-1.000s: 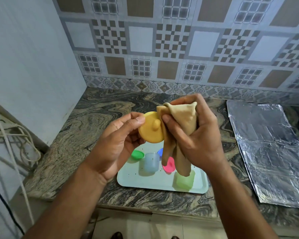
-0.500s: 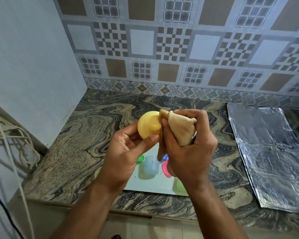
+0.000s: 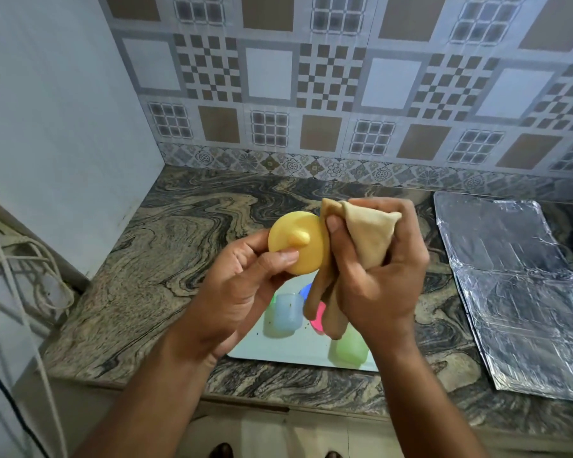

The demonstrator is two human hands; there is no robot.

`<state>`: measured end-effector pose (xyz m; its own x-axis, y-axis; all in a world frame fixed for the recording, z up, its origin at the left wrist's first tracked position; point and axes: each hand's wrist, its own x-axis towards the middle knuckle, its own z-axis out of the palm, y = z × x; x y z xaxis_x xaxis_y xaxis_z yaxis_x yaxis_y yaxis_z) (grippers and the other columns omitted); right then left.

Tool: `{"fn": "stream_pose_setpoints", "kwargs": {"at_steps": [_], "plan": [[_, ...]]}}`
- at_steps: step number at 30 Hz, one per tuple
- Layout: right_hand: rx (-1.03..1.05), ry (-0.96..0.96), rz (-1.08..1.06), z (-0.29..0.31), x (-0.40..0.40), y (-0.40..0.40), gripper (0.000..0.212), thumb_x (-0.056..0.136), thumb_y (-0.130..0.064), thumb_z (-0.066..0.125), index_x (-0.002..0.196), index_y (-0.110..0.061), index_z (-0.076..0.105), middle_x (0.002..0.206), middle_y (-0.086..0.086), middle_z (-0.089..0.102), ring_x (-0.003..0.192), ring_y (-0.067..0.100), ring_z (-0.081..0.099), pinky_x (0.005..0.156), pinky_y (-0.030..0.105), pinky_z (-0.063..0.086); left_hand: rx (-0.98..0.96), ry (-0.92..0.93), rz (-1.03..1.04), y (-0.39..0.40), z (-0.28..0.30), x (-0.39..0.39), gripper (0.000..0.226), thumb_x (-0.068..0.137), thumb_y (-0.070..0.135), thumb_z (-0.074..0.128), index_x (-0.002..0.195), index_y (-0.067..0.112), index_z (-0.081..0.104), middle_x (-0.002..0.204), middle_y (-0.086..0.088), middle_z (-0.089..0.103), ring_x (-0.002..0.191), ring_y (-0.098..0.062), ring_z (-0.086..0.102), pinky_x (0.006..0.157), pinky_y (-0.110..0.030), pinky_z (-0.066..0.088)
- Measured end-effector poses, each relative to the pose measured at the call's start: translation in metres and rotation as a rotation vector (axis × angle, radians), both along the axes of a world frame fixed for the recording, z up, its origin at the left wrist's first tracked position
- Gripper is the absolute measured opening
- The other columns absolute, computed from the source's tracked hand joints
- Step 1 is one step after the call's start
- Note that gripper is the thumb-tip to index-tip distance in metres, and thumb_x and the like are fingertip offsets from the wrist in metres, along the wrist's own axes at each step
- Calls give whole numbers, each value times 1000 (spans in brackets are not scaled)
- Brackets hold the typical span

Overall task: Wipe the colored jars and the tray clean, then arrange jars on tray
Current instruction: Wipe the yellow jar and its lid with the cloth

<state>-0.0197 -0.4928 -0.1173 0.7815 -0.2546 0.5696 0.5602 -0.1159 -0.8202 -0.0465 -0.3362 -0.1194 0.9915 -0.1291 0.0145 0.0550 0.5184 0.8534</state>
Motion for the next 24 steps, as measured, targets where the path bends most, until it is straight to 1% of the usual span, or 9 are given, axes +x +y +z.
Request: {"fn": "stream_pose_setpoints", "kwargs": {"at_steps": [2, 5, 8, 11, 13, 16, 18, 21, 24], "plan": [[2, -4, -49, -4, -3, 2, 23, 89, -15, 82, 101, -9, 63, 91, -11, 71, 74, 2, 68, 68, 18, 52, -25, 10, 18, -6, 2, -1, 28, 90, 7, 61, 108, 13, 81, 103, -7, 78, 94, -14, 73, 85, -23, 58], [-52, -40, -127, -8, -6, 4, 25, 88, -17, 82, 100, -4, 64, 94, -13, 70, 74, 0, 67, 66, 15, 51, -63, 73, 117, -15, 1, -1, 26, 88, 16, 65, 108, 18, 82, 103, -4, 76, 91, -12, 69, 81, -23, 56], [-104, -61, -165, -10, -12, 7, 27, 88, -19, 84, 100, -6, 63, 93, -18, 68, 72, -3, 66, 63, 12, 49, -59, 105, 198, -21, -4, -2, 21, 85, 20, 69, 102, 20, 82, 98, -2, 76, 87, -12, 66, 82, -27, 49], [-175, -99, -160, -7, -14, 5, 27, 88, -17, 85, 103, -13, 63, 97, -16, 68, 78, -4, 68, 67, 11, 51, 110, 14, 226, -18, -8, -2, 24, 80, 27, 77, 103, 24, 82, 93, 3, 75, 83, -9, 61, 81, -26, 45], [-211, -116, -145, -3, -11, 0, 27, 88, -16, 86, 103, -13, 64, 98, -14, 69, 81, -1, 69, 70, 14, 53, 209, -71, 198, -14, -8, -2, 26, 79, 32, 74, 103, 24, 81, 88, 7, 75, 78, -4, 63, 75, -20, 48], [-241, -128, -127, 4, -6, -6, 28, 87, -19, 86, 102, -20, 62, 96, -15, 70, 80, 3, 70, 70, 19, 54, 217, -144, 111, -6, -3, -2, 23, 81, 26, 73, 102, 20, 80, 90, 1, 78, 82, -9, 71, 77, -20, 55], [-246, -145, -116, 7, -4, -7, 30, 87, -21, 86, 103, -23, 60, 95, -14, 70, 78, 4, 69, 68, 21, 54, 227, -152, 106, -4, -1, -1, 22, 81, 27, 72, 101, 22, 81, 90, 2, 77, 82, -9, 68, 78, -20, 52], [-260, -176, -109, 4, -5, -7, 27, 87, -20, 86, 103, -16, 64, 96, -14, 69, 79, 2, 69, 69, 18, 54, 147, -50, 169, -13, -3, -1, 23, 80, 31, 75, 101, 24, 83, 94, 2, 74, 89, -17, 59, 86, -28, 44], [-294, -199, -120, -3, -6, -6, 26, 85, -15, 87, 100, -4, 68, 99, -15, 67, 83, -5, 67, 72, 10, 50, 43, 48, 194, -22, -6, -5, 18, 86, 27, 70, 97, 29, 84, 95, 7, 78, 89, -7, 67, 87, -27, 47]]}}
